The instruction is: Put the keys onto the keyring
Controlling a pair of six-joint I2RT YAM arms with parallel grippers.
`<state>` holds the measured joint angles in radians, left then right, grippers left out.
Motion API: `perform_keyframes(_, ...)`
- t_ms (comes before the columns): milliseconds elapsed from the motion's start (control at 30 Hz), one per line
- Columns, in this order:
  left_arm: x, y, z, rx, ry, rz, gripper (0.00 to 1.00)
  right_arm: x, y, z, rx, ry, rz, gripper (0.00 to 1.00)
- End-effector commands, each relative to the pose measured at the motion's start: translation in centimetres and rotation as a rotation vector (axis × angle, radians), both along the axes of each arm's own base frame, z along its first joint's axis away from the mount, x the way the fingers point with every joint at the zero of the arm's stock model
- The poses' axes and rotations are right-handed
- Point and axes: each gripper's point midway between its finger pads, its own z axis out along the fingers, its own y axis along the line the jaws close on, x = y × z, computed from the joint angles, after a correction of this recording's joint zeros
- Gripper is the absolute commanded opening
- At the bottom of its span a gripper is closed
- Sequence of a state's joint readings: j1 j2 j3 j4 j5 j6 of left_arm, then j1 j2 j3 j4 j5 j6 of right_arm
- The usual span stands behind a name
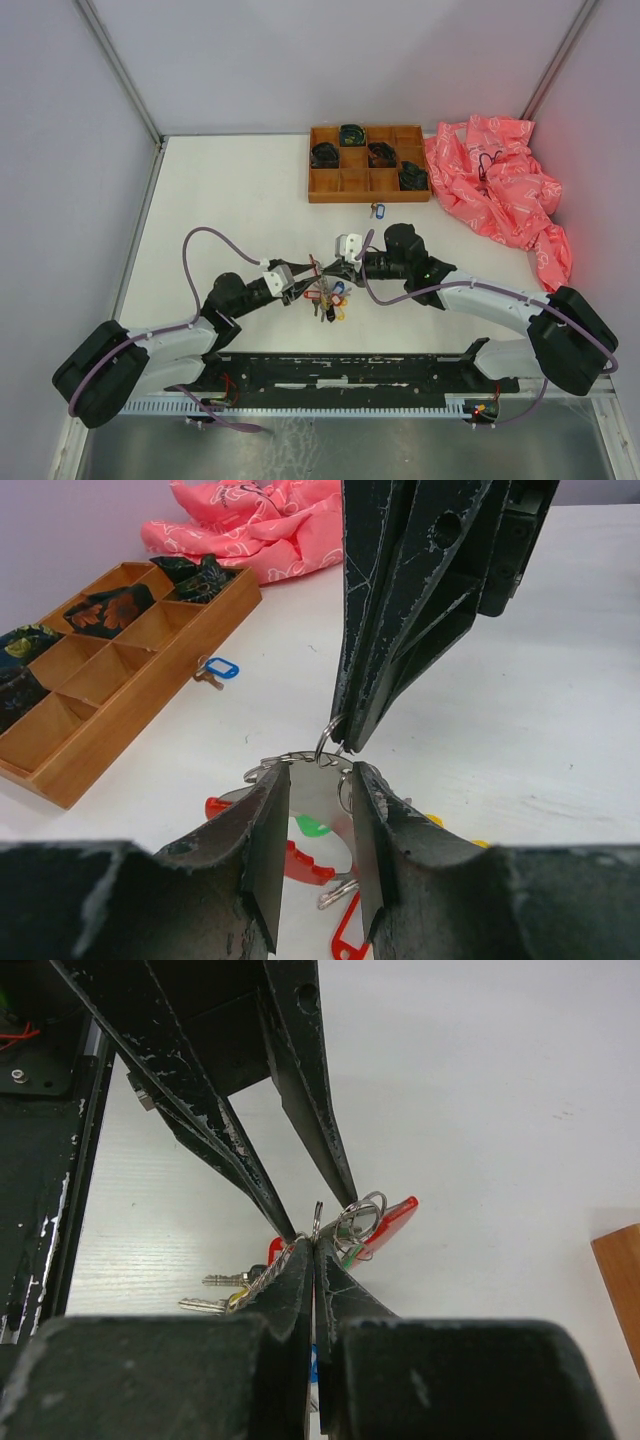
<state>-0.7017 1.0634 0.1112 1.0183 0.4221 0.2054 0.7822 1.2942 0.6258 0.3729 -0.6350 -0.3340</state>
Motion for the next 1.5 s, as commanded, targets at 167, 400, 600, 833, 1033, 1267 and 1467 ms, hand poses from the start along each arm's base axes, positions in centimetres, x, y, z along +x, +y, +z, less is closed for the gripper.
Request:
perform_keyframes(167, 0.5, -0.3, 2.6, -0.019, -0.128, -0.013, 0.33, -0.2, 1.0, 2.9, 0.063, -0.055, 0.071, 0.01)
perform_keyframes(400, 0.0, -1.1, 2.0, 0.026, -0.109, -0.072, 0.12, -0.2, 1.0, 2.7, 0.051, -0.049, 0.074, 0.01)
perform_keyframes(600, 0.4, -0.7, 2.8, 0.058, -0.094, -0.043, 0.03, 0.6, 0.0, 2.3, -0.001, -0.047, -0.002, 0.09)
perform_keyframes(833, 0.8, -0.6, 3.0, 0.166, -0.019, -0.004, 0.03, 1.4, -3.0, 2.6, -0.115, -0.027, -0.151, 0.31)
perform_keyframes(1033, 1.1, -0.7, 3.0, 0.312, 0.085, 0.037, 0.03, 1.5, -4.0, 3.7, -0.141, -0.047, -0.170, 0.42)
perform_keyframes(1267, 1.1, -0.8, 4.3, 0.390, 0.144, 0.061, 0.03, 1.4, -2.1, 4.4, -0.089, -0.069, -0.083, 0.43)
perform_keyframes(1467, 0.9, -1.2, 5.0, 0.379, 0.137, 0.038, 0.03, 1.2, -0.7, 5.3, -0.021, -0.088, -0.021, 0.43)
